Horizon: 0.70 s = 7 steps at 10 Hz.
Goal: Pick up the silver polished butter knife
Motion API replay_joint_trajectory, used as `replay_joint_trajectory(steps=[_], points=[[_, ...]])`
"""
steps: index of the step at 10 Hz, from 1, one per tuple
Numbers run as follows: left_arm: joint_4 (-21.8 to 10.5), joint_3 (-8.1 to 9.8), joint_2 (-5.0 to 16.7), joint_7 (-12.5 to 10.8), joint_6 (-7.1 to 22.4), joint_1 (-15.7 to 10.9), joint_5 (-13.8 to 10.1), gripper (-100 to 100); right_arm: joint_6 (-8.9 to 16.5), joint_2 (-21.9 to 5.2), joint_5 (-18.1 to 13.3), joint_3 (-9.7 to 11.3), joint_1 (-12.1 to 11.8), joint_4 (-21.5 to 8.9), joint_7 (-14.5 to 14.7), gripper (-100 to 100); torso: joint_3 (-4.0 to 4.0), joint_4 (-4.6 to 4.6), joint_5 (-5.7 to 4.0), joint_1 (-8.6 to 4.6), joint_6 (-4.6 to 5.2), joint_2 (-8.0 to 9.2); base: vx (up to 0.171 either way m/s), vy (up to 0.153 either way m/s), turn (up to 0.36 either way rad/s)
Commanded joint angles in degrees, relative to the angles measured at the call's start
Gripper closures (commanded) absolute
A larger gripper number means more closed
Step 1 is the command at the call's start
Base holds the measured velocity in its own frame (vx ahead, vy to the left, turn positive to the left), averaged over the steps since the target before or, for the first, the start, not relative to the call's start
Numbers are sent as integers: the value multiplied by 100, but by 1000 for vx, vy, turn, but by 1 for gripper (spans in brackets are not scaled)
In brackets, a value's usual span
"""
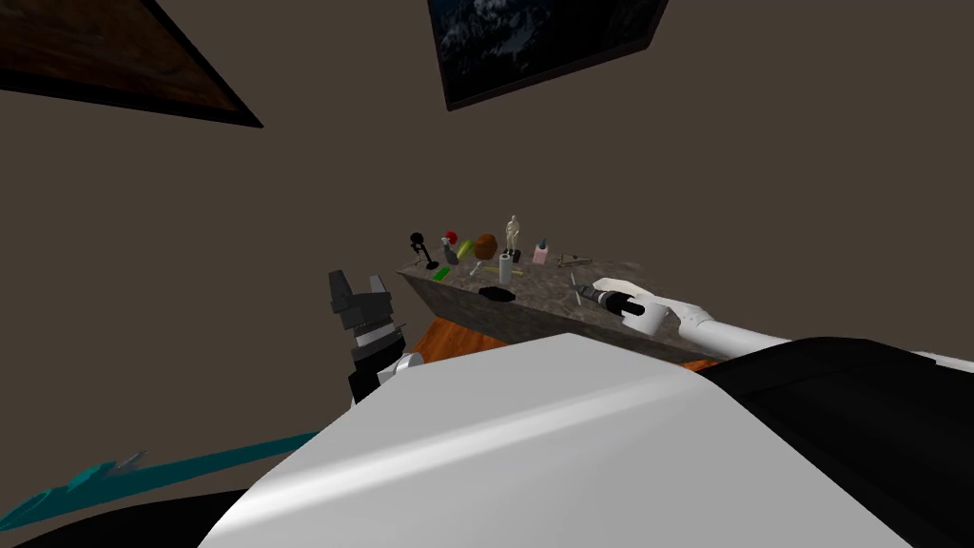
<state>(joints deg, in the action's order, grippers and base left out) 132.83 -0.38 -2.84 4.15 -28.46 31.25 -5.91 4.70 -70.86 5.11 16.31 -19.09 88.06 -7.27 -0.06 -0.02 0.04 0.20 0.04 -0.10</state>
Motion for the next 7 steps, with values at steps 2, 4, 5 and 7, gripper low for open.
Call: replay_joint_trajectory(steps=[2, 4, 5, 7], points=[[0, 0, 0, 0, 0, 0, 0, 0, 249, -451, 101, 360, 78, -399, 11, -100, -6, -2, 2, 6, -2, -11, 79, 83, 176], [0, 0, 0, 0, 0, 1, 0, 0, 342, -603, 139, 488, 74, -521, 15, -100, -9, -4, 3, 11, 1, -14, 52, 64, 70], [0, 0, 0, 0, 0, 0, 0, 0, 342, -603, 139, 488, 74, -521, 15, -100, -5, -2, 2, 7, 0, -7, 30, 37, 47], [0, 0, 0, 0, 0, 0, 0, 0, 504, -851, 211, 745, 49, -731, 21, -100, -1, 0, 0, 0, 1, -1, 55, 57, 101]])
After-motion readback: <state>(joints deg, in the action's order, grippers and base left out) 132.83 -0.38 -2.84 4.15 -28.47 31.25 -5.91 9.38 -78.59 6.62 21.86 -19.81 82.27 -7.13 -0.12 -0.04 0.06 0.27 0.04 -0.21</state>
